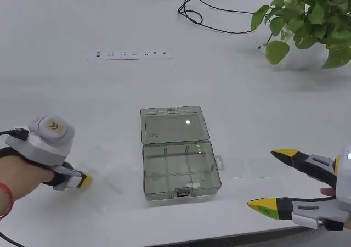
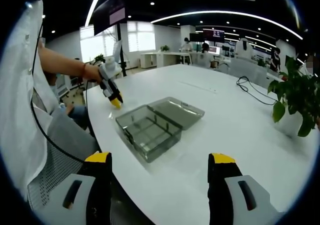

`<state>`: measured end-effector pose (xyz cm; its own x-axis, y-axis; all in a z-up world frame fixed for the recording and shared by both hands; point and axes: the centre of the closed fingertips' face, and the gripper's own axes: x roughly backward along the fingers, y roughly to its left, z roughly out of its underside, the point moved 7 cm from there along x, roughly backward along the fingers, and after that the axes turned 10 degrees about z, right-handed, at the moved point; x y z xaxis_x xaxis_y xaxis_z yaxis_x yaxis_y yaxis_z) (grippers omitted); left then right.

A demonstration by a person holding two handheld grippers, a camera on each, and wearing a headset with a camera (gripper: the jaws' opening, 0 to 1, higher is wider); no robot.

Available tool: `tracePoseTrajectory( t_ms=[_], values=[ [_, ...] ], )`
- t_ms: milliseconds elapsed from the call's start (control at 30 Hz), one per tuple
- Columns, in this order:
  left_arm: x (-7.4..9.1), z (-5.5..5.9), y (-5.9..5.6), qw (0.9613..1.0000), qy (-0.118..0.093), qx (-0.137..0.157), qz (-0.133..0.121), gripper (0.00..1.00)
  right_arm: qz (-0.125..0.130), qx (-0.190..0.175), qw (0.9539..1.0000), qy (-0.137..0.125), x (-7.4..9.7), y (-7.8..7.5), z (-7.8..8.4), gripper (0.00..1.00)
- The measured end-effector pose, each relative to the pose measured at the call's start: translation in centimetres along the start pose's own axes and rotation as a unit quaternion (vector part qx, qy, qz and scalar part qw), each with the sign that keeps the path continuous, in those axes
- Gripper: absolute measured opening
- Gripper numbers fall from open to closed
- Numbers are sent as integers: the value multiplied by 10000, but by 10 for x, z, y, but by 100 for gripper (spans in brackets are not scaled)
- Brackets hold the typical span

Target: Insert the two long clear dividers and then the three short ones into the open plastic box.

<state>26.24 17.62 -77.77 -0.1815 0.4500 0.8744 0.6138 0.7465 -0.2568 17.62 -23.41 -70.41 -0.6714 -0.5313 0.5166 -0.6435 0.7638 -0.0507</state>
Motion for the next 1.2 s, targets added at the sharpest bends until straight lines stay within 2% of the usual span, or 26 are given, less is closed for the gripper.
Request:
tracePoseTrajectory(
  t_ms=[267, 367, 500, 633, 967, 1200],
  values=[
    [3, 5, 0, 9993, -261, 261, 89, 30, -26, 36, 10000, 13, -1, 2, -2, 79],
    [3, 7, -4, 9977, -431, 471, 226, 30, -38, 40, 10000, 26, -1, 2, -2, 79],
    [5, 11, -8, 9963, -558, 588, 268, 30, -53, 67, 10000, 34, -1, 2, -3, 79],
    [11, 10, -10, 9933, -802, 760, 347, 30, -63, 98, 9999, 27, -1, 2, -6, 79],
    [26, 0, -22, 9873, -1282, 809, 482, 30, -101, 163, 9998, 7, -1, 3, -14, 79],
    [42, -16, -38, 9780, -1796, 803, 689, 30, -115, 115, 9998, -118, 2, 4, -26, 78]
  ],
)
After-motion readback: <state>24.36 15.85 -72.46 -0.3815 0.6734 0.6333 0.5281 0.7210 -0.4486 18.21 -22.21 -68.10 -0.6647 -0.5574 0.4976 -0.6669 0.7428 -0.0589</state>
